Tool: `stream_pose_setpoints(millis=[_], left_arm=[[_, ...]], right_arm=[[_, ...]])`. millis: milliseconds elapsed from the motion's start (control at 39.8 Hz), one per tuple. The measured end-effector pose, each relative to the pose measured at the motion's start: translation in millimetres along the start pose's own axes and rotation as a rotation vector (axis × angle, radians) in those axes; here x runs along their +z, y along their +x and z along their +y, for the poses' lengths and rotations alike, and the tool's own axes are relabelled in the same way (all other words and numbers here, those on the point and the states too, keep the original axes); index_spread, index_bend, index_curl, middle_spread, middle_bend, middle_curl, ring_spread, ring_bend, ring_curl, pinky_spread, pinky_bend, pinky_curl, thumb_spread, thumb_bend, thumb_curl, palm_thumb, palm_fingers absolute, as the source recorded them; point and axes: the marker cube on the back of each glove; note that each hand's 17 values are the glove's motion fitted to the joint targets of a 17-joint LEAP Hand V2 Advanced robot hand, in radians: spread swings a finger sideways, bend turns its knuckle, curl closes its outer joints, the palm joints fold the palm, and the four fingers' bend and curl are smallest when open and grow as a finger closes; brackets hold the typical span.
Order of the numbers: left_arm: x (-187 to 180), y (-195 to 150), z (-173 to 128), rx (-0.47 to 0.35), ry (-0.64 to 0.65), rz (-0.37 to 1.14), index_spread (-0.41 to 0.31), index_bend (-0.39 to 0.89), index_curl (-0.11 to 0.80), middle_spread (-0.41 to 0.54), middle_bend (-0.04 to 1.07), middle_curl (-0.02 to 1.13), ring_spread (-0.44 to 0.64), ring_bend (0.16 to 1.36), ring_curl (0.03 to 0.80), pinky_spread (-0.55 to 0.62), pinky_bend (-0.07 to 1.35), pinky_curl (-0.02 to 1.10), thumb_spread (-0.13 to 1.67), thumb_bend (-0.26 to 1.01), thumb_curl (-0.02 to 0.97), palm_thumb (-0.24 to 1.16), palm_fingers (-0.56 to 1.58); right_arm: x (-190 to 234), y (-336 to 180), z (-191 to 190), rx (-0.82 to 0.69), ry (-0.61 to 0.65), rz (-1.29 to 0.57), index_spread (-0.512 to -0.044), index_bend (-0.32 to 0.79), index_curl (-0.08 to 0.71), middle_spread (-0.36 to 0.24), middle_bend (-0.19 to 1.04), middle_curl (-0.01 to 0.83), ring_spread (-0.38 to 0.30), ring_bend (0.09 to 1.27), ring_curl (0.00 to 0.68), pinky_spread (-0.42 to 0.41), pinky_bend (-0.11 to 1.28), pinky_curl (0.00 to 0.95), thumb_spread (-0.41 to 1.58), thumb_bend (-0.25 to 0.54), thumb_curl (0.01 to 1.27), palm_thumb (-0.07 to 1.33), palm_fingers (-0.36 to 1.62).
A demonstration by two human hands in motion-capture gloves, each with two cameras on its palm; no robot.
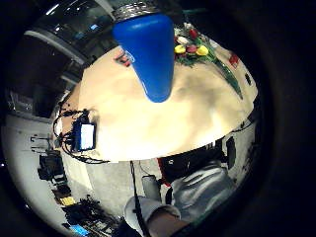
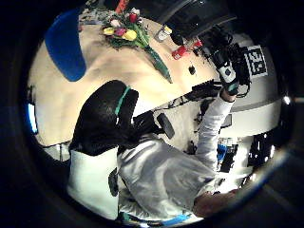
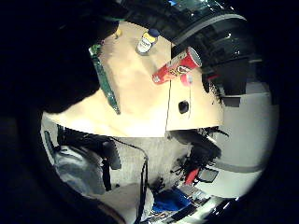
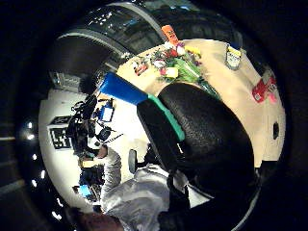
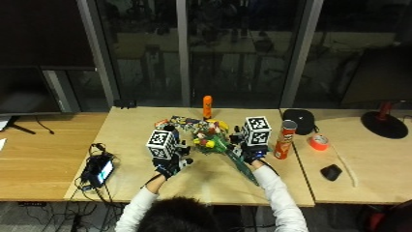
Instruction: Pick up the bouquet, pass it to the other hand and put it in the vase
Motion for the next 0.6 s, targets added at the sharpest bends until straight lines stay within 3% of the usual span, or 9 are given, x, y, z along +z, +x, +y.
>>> stream_pose_setpoints(millis=[101,226,352,603], left_arm=[[1,2,2,0.003,-0.004,-0.001,-0.007,0.20,0.105,0.145,0.18,0.09,0.20,0.45,0.124,0.22,0.29,0.10,0.62,0.17,0.097,0.31,0.41],[6,4,4,0.013,-0.004,-0.002,-0.008,0.19,0.159,0.183,0.17,0.13,0.26,0.47,0.166,0.28,0.29,0.15,0.83,0.15,0.135,0.33,0.39],[4,9,6,0.033,-0.011,-0.010,-0.009,0.19,0.201,0.199,0.17,0.16,0.30,0.48,0.185,0.31,0.28,0.18,0.94,0.13,0.166,0.34,0.38],[8,2,3,0.022,-0.013,0.000,-0.013,0.18,0.263,0.209,0.18,0.21,0.32,0.48,0.208,0.33,0.27,0.22,1.05,0.07,0.214,0.37,0.37]], right_arm=[[1,-1,3,0.000,-0.001,-0.003,-0.264,0.04,0.018,-0.001,0.20,0.082,0.042,0.47,0.142,0.164,0.52,0.169,0.65,0.158,0.06,0.26,0.33],[2,2,12,-0.002,0.001,-0.002,-0.330,0.06,0.035,0.006,0.22,0.133,0.053,0.52,0.192,0.206,0.56,0.225,0.88,0.152,0.08,0.28,0.28],[-2,8,22,0.001,0.015,-0.010,-0.362,0.08,0.046,0.009,0.24,0.171,0.059,0.54,0.217,0.228,0.59,0.254,1.03,0.133,0.10,0.28,0.25],[-7,7,10,0.007,-0.008,-0.050,-0.379,0.10,0.075,0.016,0.25,0.228,0.065,0.58,0.246,0.245,0.59,0.284,1.16,0.090,0.14,0.29,0.25]])
